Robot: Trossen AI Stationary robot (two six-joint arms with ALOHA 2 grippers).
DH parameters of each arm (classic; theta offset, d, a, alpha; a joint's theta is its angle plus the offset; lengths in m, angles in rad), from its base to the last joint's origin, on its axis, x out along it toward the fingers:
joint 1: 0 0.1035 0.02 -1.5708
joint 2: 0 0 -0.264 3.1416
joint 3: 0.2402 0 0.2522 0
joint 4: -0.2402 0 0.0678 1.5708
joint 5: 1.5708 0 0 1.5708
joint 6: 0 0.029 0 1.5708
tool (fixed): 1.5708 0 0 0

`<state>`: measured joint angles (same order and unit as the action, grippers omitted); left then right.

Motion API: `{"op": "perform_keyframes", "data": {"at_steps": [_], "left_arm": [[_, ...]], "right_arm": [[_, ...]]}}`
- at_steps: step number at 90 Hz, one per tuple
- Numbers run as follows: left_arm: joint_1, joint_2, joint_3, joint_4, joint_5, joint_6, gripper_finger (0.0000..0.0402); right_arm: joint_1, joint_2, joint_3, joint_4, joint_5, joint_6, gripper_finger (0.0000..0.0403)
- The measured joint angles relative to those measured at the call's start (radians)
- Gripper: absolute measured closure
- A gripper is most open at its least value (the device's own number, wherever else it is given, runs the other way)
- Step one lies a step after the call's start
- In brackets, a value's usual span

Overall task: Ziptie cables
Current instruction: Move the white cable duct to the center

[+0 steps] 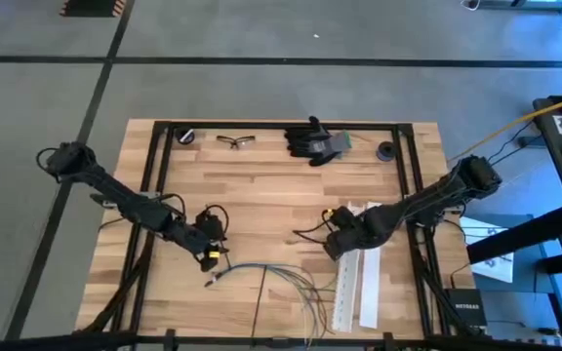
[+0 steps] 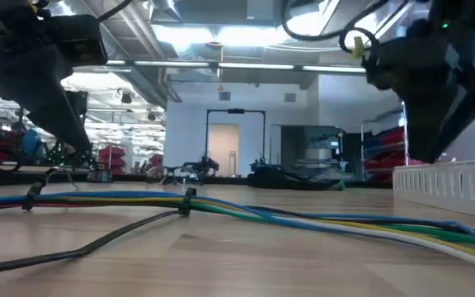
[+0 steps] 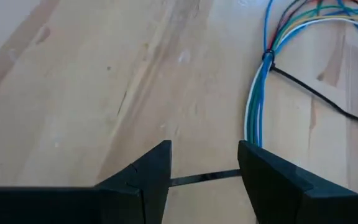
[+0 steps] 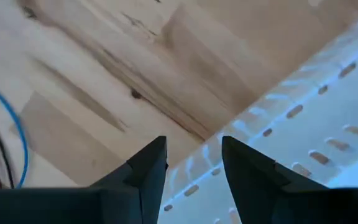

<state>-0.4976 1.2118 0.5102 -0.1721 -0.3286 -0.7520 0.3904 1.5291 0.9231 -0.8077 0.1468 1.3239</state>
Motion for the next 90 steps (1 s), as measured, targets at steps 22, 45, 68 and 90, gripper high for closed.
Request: {"op": "perform_keyframes", "data": {"at_steps": [22, 45, 68, 90], "left_arm": [[0.002, 0.000, 0.000, -0.002, 0.000, 0.000, 0.0233], [0.002, 0.000, 0.000, -0.001, 0.000, 0.009, 0.0233], [0.000, 0.000, 0.000, 0.000, 0.000, 0.024, 0.0233], [0.003, 0.000, 0.001, 0.000, -0.027, 0.043, 0.0233]], "right_arm": [[0.002, -0.008, 0.085, -0.093, -0.005, -0.067, 0.0260], [0.013, 0.000, 0.090, -0.198, -0.007, 0.043, 0.0260], [0.014, 0.076, 0.022, -0.069, 0.021, 0.025, 0.0260], [-0.043, 0.092, 0.021, 0.092, 0.102, -0.263, 0.0310]]}}
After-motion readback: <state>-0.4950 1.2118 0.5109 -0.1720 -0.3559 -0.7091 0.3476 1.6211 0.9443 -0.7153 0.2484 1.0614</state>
